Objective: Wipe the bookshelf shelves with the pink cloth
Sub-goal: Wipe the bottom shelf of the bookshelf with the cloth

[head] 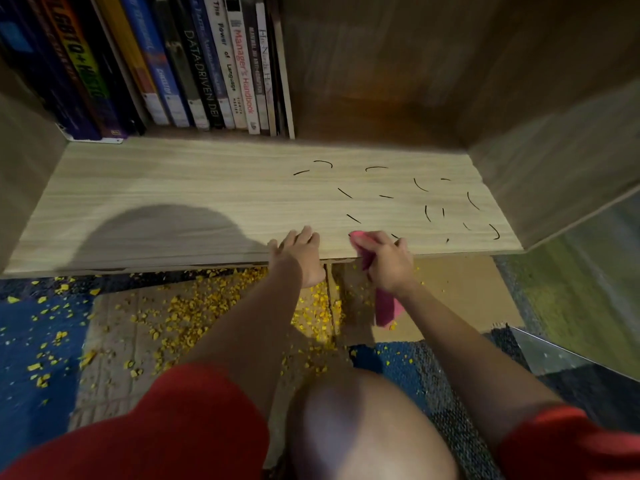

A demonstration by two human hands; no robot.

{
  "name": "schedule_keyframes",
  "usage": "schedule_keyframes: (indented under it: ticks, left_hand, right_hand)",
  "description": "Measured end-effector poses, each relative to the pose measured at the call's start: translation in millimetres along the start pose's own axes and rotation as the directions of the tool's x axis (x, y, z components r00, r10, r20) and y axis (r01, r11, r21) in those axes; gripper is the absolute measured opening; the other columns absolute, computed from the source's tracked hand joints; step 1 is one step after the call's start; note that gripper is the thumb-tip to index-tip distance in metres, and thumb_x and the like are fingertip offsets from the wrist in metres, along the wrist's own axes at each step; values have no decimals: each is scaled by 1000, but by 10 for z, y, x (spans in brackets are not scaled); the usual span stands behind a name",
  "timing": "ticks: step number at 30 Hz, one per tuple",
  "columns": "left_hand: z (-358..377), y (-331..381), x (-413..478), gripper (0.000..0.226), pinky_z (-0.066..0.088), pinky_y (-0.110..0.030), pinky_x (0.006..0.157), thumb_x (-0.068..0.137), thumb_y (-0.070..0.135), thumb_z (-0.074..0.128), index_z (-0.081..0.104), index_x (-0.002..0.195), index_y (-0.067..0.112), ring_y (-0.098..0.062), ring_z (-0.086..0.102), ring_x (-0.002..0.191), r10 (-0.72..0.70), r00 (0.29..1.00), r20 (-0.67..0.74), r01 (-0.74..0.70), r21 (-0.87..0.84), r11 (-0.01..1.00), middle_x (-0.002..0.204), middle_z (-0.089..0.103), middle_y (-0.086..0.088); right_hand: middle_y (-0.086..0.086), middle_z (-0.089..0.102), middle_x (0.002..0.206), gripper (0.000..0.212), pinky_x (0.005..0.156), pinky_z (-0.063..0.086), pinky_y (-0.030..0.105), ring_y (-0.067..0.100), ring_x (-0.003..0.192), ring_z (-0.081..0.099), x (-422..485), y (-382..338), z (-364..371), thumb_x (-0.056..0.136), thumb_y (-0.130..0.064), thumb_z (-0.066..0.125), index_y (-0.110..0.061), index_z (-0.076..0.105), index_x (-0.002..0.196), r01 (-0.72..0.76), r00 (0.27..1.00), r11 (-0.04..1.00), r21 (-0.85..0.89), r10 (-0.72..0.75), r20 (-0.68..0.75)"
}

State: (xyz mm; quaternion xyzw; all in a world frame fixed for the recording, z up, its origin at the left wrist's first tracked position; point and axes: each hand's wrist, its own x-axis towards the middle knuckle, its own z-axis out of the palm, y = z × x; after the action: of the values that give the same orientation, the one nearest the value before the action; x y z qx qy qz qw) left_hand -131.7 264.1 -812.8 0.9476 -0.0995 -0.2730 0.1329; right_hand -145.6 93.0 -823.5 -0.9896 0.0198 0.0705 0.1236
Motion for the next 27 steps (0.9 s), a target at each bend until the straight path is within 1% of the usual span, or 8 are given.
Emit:
schedule_keyframes:
  ticks: [3, 8, 11, 13, 16, 19, 23, 27]
  left_hand:
    - [64, -23, -6, 79, -2, -45, 116, 91, 18, 47, -4, 151, 20, -20, -13, 145, 27, 1000, -11, -28, -55, 998, 157, -17, 7]
    - [115, -37, 8, 88, -11, -42, 114, 84, 6, 48, -7, 151, 24, -16, -18, 144, 16, 1000, -14, -18, -148, 989, 155, -21, 10]
    - [111, -28, 18, 88, -13, -42, 114, 85, 4, 46, -9, 150, 24, -17, -20, 143, 17, 1000, -18, -19, -159, 987, 155, -22, 10]
    - [125, -22, 35, 87, -13, -43, 114, 87, 7, 47, -10, 150, 23, -18, -21, 143, 17, 1000, -18, -19, -153, 988, 155, -23, 9]
    - [115, -27, 71, 86, -8, -44, 114, 88, 12, 50, -8, 151, 23, -20, -18, 144, 12, 1000, -3, -12, -118, 993, 156, -20, 9]
    - [50, -44, 86, 84, -5, -44, 116, 89, 13, 50, -5, 151, 24, -19, -15, 144, 16, 1000, 24, -13, -122, 992, 156, -17, 9]
    - [11, -57, 74, 79, -3, -42, 117, 92, 16, 50, 0, 151, 25, -19, -12, 145, 31, 999, 16, -28, -149, 988, 157, -13, 8]
    - [39, -53, 158, 68, 7, -40, 118, 94, 36, 51, 15, 150, 25, -22, 0, 145, 11, 998, -61, -21, -168, 986, 158, -1, 9]
  right_hand:
    - [-4, 41, 139, 55, 94, 36, 40, 35, 110, 37, 76, -107, -36, 88, -4, 44, -33, 45, 135, -102, 995, 995, -1, 102, -5]
    - [-9, 35, 144, 60, 92, 33, 38, 32, 112, 34, -45, -241, 14, 88, -11, 47, -38, 37, 141, 69, 994, 994, -87, -62, 89]
    - [-7, 40, 141, 60, 91, 32, 37, 33, 110, 35, 170, 19, -115, 88, -3, 42, -37, 43, 137, -104, 994, 993, -48, 105, 26]
    - [-3, 39, 141, 60, 93, 33, 39, 35, 111, 35, 161, -34, -79, 87, -1, 41, -32, 42, 139, -143, 990, 988, -50, 143, -6]
    - [-3, 34, 144, 63, 91, 35, 39, 35, 114, 33, -105, -282, 153, 88, -6, 48, -32, 33, 143, -11, 1000, 997, -74, 11, -11]
    - [-9, 40, 139, 59, 82, 32, 31, 29, 105, 36, -124, -158, 182, 91, -10, 49, -41, 37, 140, 99, 993, 991, -84, -105, -62]
    - [-3, 42, 139, 62, 94, 35, 38, 34, 107, 37, 86, 171, -48, 87, 0, 42, -36, 44, 137, -126, 991, 992, -15, 126, -46]
    - [-3, 38, 140, 57, 92, 37, 39, 32, 111, 34, -170, -131, 112, 88, -6, 45, -32, 41, 139, -25, 999, 1000, 0, 25, -32]
